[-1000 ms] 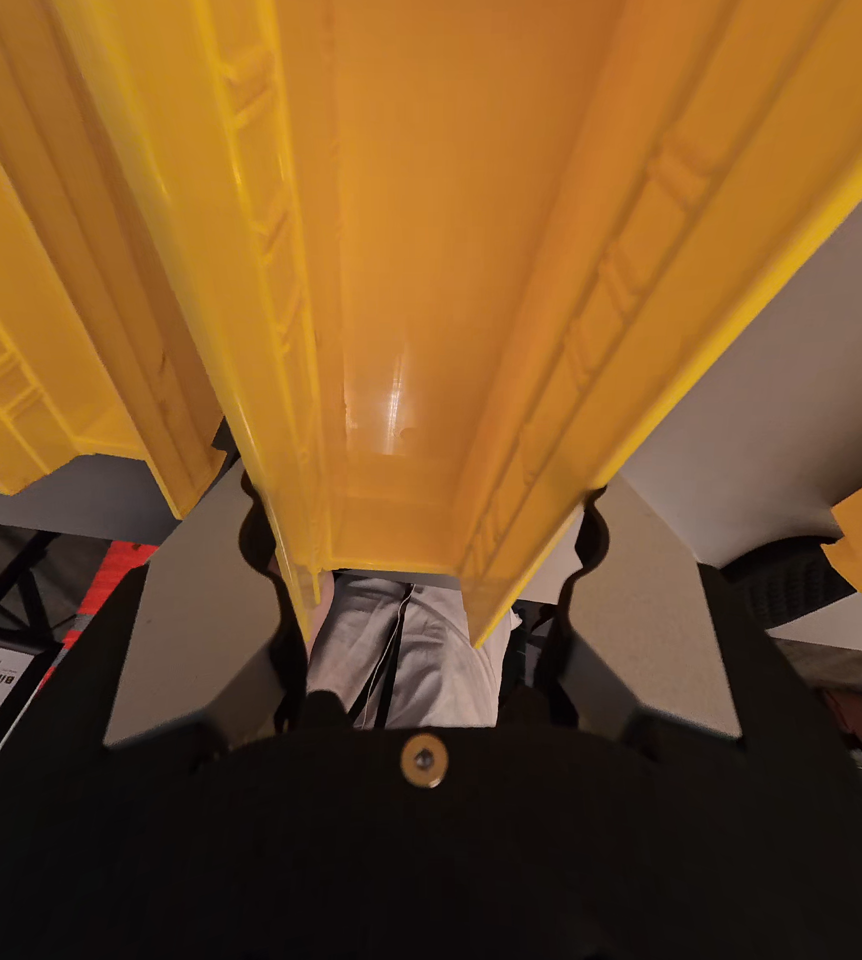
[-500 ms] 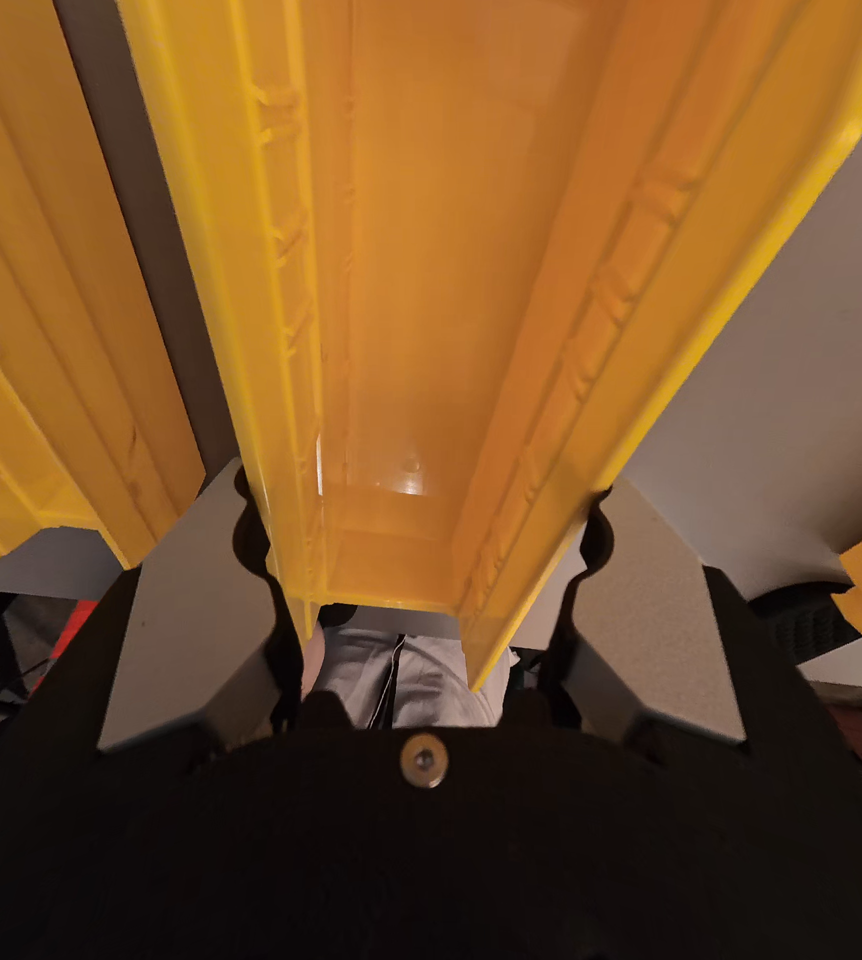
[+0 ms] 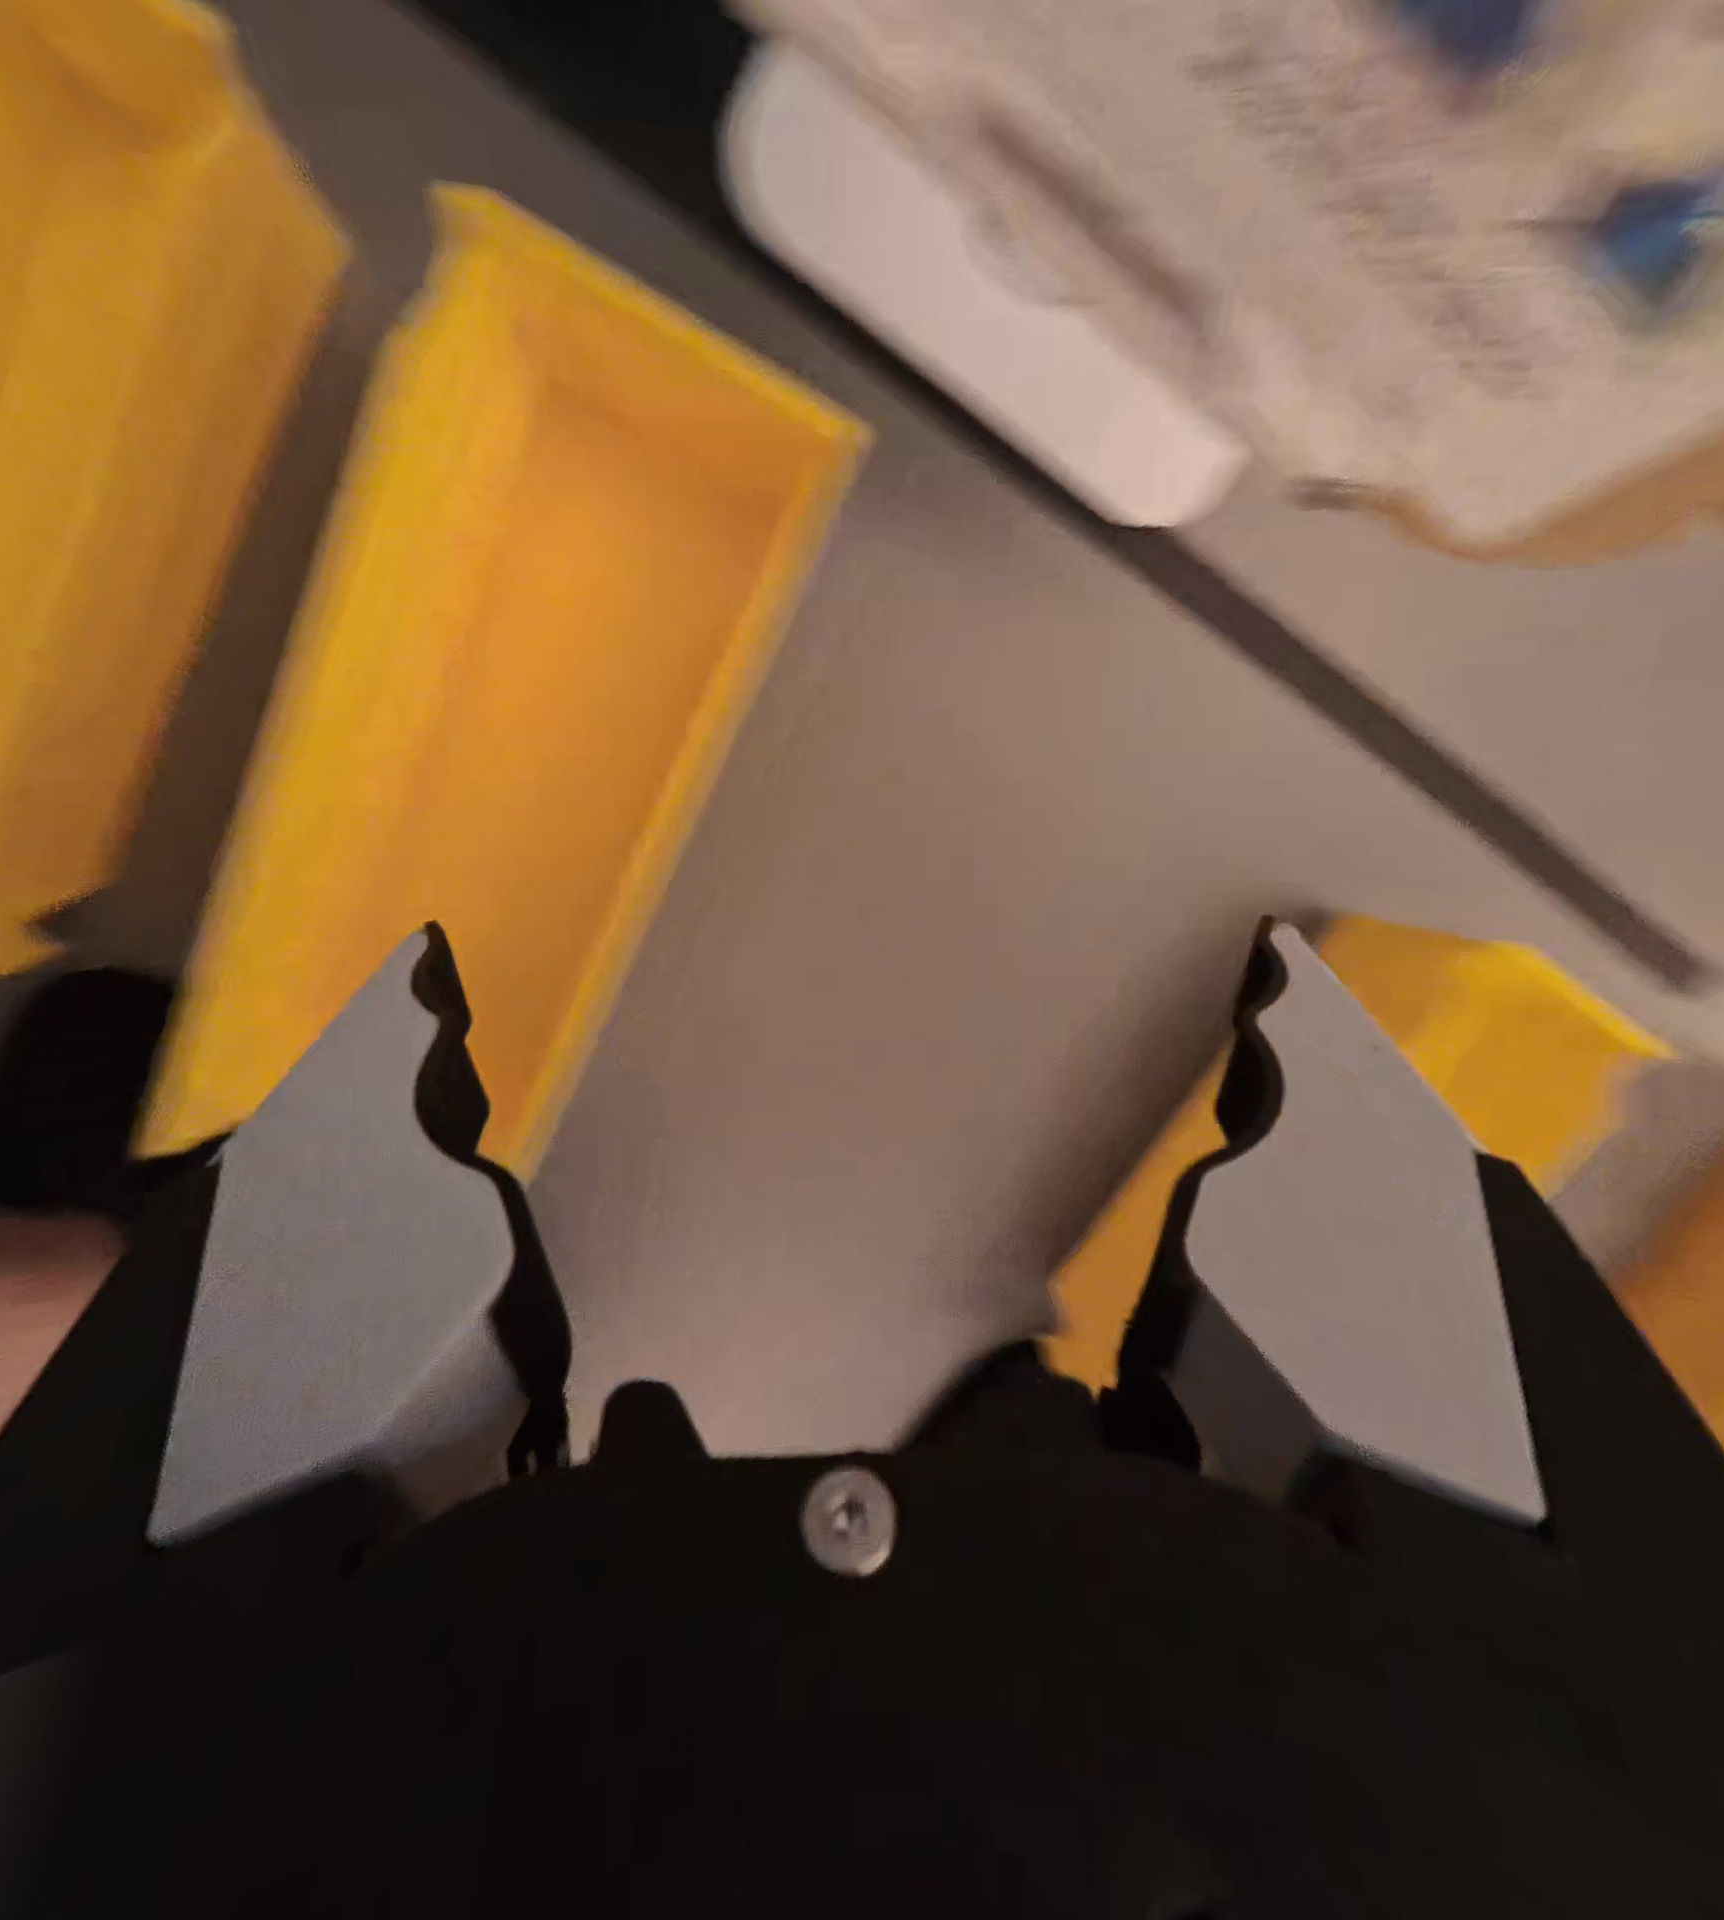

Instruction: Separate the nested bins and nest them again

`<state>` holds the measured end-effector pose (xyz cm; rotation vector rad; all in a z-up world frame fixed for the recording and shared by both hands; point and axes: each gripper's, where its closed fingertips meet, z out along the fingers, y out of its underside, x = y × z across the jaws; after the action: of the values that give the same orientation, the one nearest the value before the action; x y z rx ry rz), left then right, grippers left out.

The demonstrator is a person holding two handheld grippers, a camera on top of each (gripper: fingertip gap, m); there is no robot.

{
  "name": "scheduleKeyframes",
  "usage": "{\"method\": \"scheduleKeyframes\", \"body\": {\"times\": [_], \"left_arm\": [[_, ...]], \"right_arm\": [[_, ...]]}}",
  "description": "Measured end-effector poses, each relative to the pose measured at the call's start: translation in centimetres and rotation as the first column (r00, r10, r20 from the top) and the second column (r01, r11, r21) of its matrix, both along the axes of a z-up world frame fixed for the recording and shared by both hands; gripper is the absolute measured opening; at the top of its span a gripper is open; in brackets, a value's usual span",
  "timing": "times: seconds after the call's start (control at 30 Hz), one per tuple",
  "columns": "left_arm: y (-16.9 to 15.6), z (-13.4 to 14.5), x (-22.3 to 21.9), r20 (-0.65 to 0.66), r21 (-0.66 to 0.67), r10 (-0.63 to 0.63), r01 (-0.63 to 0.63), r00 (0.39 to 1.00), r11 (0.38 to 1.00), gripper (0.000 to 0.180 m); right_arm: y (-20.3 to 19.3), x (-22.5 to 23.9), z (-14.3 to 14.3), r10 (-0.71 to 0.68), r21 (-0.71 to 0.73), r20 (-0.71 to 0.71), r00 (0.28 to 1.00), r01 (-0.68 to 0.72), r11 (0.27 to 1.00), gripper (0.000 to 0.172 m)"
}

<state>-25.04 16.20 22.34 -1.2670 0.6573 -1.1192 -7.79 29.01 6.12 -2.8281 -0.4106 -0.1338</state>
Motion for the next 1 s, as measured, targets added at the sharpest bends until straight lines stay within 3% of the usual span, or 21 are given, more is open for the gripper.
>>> {"method": "scheduleKeyframes", "body": {"times": [0.07, 0.13, 0.23, 0.37, 0.47, 0.57, 0.6, 0.8, 1.0], "left_arm": [[0.2, 0.0, 0.0, 0.009, -0.005, -0.001, 0.001, 1.0, 1.0, 0.042], [0.3, 0.0, 0.0, 0.017, -0.015, -0.008, 0.008, 1.0, 1.0, 0.042], [0.3, 0.1, -0.1, 0.021, -0.015, -0.009, 0.01, 1.0, 1.0, 0.042], [0.3, 0.0, 0.1, 0.019, -0.016, -0.011, 0.011, 1.0, 1.0, 0.042], [0.4, -0.1, 0.2, 0.012, -0.019, -0.012, 0.012, 1.0, 1.0, 0.042], [0.4, -0.1, 0.4, 0.01, -0.018, -0.009, 0.009, 1.0, 1.0, 0.042], [0.4, -0.1, 0.5, 0.007, -0.018, -0.01, 0.01, 1.0, 1.0, 0.042], [0.4, -0.5, 1.0, -0.016, -0.022, -0.013, 0.013, 1.0, 1.0, 0.042], [0.6, -0.4, 0.8, -0.005, -0.03, -0.013, 0.013, 1.0, 0.999, 0.042]], "right_arm": [[0.5, 7.8, 1.5, -0.037, 0.106, 0.153, 0.988, 0.021, 0.994, 0.15], [-0.6, 15.3, 0.9, -0.1, 0.158, 0.241, 0.965, 0.063, 0.985, 0.151], [-5.8, 23.0, -5.2, -0.235, 0.009, 0.17, 0.957, 0.237, 0.972, 0.152], [-10.8, 28.6, -12.5, -0.37, -0.1, 0.046, 0.928, 0.373, 0.923, 0.152], [-13.5, 29.9, -15.8, -0.414, -0.181, -0.005, 0.91, 0.407, 0.896, 0.152], [-14.9, 29.7, -17.6, -0.409, -0.252, -0.015, 0.912, 0.392, 0.884, 0.15], [-15.0, 29.1, -17.7, -0.421, -0.279, -0.042, 0.906, 0.394, 0.876, 0.142], [-15.3, 28.1, -16.9, -0.448, -0.339, 0.033, 0.894, 0.431, 0.836, 0.119], [-14.4, 22.4, -14.4, -0.463, -0.404, -0.101, 0.881, 0.389, 0.828, 0.112]]}}
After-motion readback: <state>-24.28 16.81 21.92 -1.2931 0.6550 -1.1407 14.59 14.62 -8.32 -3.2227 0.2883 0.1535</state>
